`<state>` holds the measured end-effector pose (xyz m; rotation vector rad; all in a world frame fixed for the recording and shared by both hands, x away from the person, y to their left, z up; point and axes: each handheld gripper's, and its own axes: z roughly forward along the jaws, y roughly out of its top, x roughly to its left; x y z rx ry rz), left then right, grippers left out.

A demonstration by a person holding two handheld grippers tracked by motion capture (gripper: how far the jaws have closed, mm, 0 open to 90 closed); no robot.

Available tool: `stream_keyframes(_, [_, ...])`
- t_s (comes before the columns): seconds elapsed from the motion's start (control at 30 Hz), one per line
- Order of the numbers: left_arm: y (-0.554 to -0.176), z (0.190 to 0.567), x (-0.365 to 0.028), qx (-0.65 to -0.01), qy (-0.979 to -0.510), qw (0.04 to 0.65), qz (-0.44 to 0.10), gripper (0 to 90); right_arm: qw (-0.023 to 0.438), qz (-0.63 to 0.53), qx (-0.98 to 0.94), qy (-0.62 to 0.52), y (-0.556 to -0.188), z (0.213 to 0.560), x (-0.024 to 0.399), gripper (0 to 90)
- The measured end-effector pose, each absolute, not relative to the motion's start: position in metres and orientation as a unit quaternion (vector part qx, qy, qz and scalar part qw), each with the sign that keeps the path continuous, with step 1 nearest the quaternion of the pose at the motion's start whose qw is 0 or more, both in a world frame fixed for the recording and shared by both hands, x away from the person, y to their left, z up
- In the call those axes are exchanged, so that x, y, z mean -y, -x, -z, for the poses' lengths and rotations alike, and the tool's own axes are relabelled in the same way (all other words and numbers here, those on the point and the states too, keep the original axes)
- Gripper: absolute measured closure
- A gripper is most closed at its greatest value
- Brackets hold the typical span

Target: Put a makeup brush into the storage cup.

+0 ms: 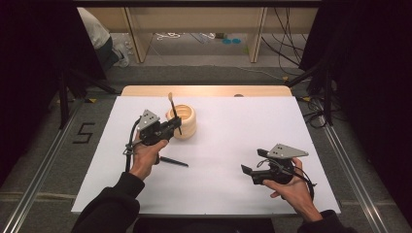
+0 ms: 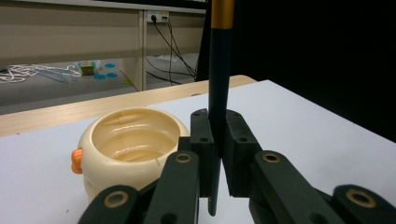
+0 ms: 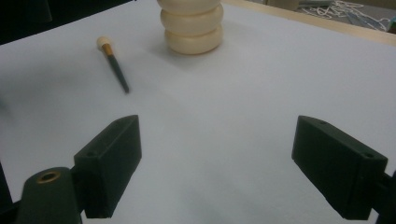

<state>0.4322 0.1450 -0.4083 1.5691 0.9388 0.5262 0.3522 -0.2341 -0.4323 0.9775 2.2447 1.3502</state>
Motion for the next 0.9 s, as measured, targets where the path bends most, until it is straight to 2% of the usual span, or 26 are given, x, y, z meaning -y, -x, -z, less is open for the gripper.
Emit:
stream_keyframes(0.33, [-0.445,0.402,-0.145,-0.404,-0.667,0.584,-0.226,83.5,0.171,-0.468,-0.797,-0.341,-0.347,0.434,0.235,16.6])
stream_keyframes(0.9, [-0.474,0.393,-0.143,-0.414,-0.663,0.567,-0.259,83.5,0.163,-0.462,-0.802,-0.342,-0.346,0.435,0.233,16.9])
